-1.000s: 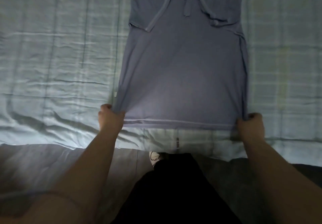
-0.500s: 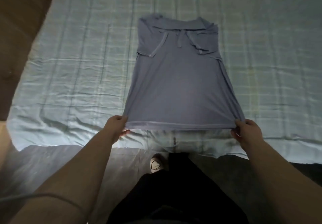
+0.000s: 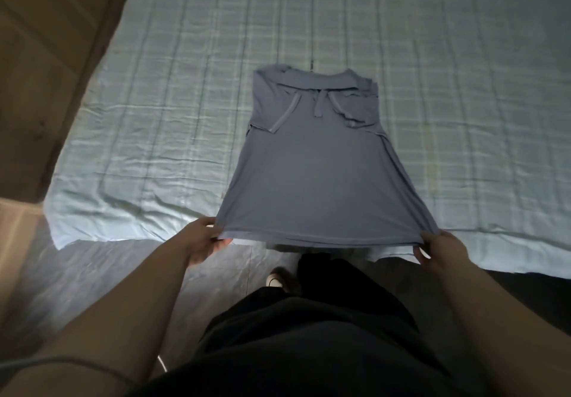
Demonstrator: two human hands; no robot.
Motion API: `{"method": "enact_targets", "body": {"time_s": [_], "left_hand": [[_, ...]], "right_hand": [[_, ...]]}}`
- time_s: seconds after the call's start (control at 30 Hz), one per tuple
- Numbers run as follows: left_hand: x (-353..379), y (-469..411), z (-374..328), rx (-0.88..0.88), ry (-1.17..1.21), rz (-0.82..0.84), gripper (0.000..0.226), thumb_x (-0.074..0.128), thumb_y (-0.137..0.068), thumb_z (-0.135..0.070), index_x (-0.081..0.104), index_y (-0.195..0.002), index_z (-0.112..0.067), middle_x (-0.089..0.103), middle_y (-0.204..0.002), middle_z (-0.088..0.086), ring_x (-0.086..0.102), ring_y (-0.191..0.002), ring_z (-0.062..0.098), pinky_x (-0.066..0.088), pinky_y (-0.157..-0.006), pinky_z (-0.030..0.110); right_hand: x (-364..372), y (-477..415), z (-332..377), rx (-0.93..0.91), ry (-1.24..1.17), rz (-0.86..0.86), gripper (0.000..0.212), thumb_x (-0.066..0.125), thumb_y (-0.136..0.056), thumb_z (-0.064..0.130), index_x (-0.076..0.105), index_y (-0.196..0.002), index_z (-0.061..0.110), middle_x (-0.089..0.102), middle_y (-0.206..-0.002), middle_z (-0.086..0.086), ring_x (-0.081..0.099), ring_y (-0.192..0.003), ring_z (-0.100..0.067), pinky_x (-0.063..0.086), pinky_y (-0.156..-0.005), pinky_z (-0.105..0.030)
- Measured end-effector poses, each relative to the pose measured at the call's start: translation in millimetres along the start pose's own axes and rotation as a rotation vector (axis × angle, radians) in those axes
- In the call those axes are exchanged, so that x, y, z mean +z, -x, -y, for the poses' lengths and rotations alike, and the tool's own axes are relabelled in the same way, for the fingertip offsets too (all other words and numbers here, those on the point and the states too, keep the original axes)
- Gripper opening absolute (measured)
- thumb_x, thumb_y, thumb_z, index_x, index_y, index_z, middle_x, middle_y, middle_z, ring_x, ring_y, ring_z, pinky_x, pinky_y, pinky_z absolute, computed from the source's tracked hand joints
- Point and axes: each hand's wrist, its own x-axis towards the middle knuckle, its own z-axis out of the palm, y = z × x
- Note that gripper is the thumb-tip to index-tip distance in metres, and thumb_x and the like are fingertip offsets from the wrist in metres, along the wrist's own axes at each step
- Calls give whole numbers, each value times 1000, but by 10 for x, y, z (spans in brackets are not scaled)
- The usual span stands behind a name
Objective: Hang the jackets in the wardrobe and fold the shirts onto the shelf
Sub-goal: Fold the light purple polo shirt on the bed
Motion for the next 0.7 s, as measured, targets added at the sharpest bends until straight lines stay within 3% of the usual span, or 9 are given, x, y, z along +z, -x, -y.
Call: {"method": "enact_targets", "body": {"time_s": [0.1,0.23,0.37,0.47,0.53,0.57,0.63,0.7], "left_hand": [[0,-27,-64,-10,63,51,31,60,-90,10,59,-121,8,69,-114,20,68,-101,25,59,-72,25],[91,-170,-341,-52,101,18,31,46,-95,15,54,-125,11,62,-110,20,64,-88,21,59,-67,26],[191,-315,-775,-47,-42,-25,30,44,-99,3,51,-129,3,65,-106,18,68,-84,28,59,-76,48],[409,-384,-1175,24,-14,-78,20,49,-99,1,56,-116,10,66,-105,27,69,-80,27,60,-69,42],[572,-471,-1424,93,84,-181,11,49,-97,7,53,-105,2,62,-95,26,68,-68,26,61,-64,41],[642,-530,-1541,126,142,-221,16,47,-97,8,49,-108,-3,59,-94,22,69,-65,26,62,-66,44],[755,-672,-1784,182,210,-239,20,45,-98,8,48,-110,-8,57,-97,20,72,-66,27,62,-68,43],[829,-830,-2015,217,259,-212,17,43,-100,7,52,-101,-7,60,-95,22,74,-69,26,63,-64,37]], "right_hand": [[122,40,75,-26,37,46,44,53,-97,2,43,-140,1,53,-91,-4,56,-76,-17,54,-70,-32],[378,-30,361,-11,-11,97,27,49,-99,2,54,-125,6,58,-108,-19,58,-78,-20,53,-64,-29],[643,-96,909,-81,-6,121,25,45,-101,3,54,-124,4,57,-92,-14,54,-68,-17,51,-48,-20],[812,-245,1310,-140,52,77,21,45,-101,2,57,-118,-1,57,-86,-16,53,-66,-19,48,-42,-16],[960,-408,1543,-146,60,72,26,48,-99,1,56,-123,-5,56,-93,-16,54,-68,-18,51,-45,-17],[1043,-491,1657,-154,76,79,29,49,-98,1,53,-126,-6,56,-94,-14,55,-69,-18,53,-49,-19],[1221,-655,1888,-165,67,95,39,51,-96,0,48,-135,2,56,-97,-12,59,-72,-19,55,-62,-26],[1396,-801,2086,-184,50,117,38,51,-97,0,50,-135,7,56,-103,-15,61,-72,-19,56,-63,-26]]}}
